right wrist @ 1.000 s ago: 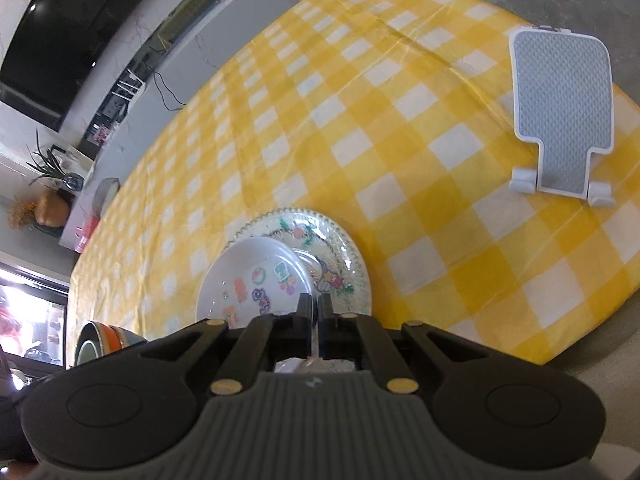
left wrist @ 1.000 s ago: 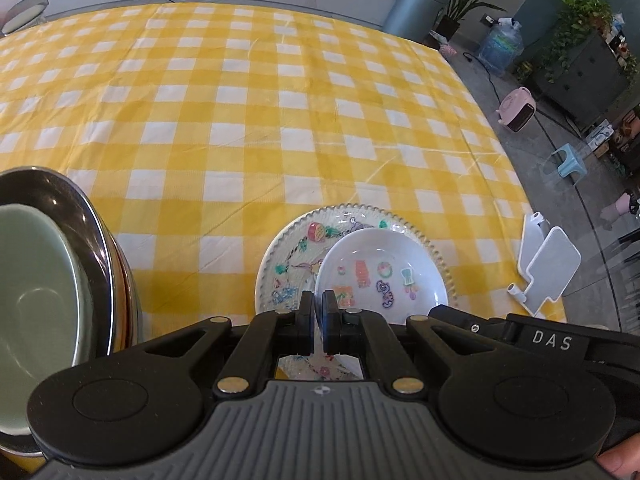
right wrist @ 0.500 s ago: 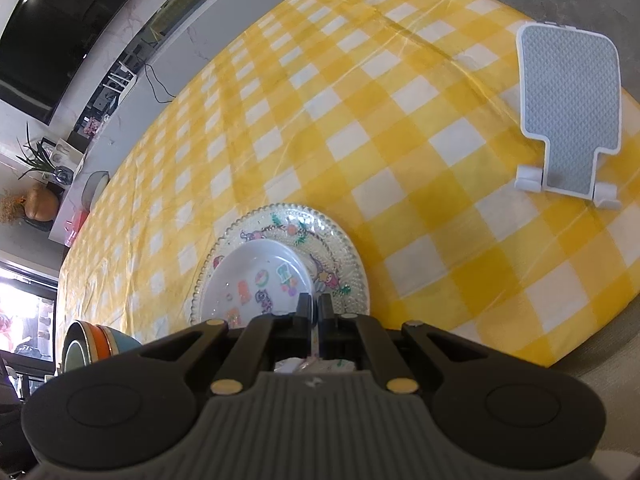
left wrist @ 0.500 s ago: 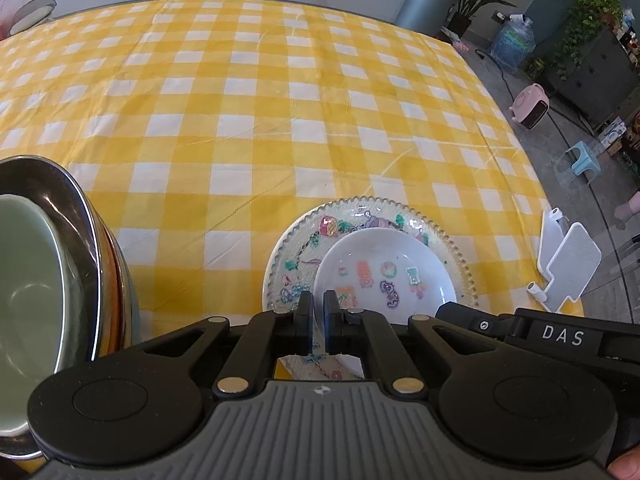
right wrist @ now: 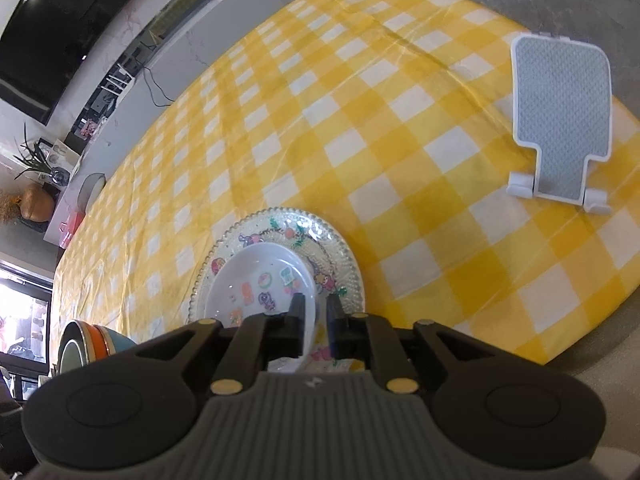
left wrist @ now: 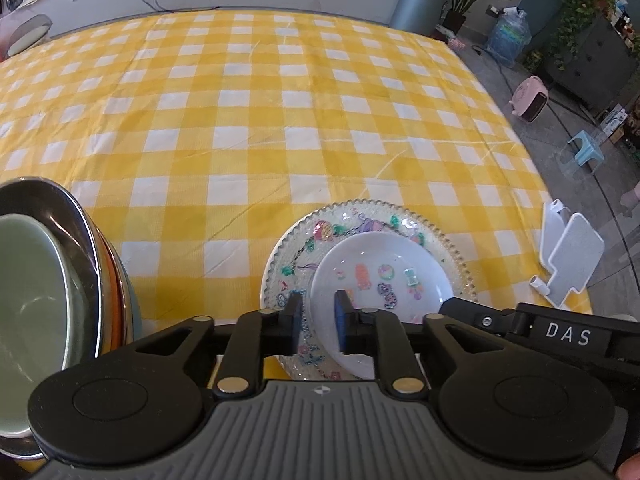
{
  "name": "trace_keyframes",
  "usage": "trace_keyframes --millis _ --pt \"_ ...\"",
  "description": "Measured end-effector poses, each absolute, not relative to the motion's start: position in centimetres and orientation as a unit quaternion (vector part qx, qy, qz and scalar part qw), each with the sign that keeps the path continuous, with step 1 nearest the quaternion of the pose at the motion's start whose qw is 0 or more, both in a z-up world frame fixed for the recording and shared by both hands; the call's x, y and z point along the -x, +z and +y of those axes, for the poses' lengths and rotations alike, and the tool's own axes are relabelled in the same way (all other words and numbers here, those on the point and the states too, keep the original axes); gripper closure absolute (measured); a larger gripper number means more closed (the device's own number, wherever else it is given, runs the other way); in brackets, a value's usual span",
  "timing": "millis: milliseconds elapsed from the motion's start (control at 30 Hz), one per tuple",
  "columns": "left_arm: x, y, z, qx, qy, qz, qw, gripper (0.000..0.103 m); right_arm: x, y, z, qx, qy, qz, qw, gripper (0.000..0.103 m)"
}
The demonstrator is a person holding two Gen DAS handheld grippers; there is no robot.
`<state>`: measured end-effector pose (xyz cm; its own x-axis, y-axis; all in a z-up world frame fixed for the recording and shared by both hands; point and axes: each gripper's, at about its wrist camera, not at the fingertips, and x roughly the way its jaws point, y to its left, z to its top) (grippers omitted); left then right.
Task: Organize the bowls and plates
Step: 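Open both grippers to release the white bowl, then move both open grippers to the rim of the nested bowl stack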
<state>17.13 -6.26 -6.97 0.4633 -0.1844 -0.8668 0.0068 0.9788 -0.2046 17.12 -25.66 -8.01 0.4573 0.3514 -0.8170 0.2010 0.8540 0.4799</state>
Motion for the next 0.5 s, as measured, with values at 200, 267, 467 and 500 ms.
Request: trace_keyframes --millis 200,267,467,500 --pt "-16.0 -4.4 -6.1 0.079 -0.082 0.489 0.865 0.065 -16.2 -6.8 -25.5 -0.256 0.051 0.498 0.827 0.069" --pt "-15.5 -3.3 -5.7 0.086 -0.100 0.478 0.868 0.060 -15.8 -6.3 -25.7 -0.257 0.054 0.485 0.835 0.066" --pt "-13.7 0.1 -3.8 0.080 -0.115 0.437 0.889 0.044 -15.1 -4.5 -25.4 -0.220 0.026 0.469 0.855 0.046" --pt "-13.4 0.7 -3.3 0.076 -0.113 0.428 0.893 0.041 -15.0 -4.2 -25.2 -0.210 0.022 0.470 0.857 0.044"
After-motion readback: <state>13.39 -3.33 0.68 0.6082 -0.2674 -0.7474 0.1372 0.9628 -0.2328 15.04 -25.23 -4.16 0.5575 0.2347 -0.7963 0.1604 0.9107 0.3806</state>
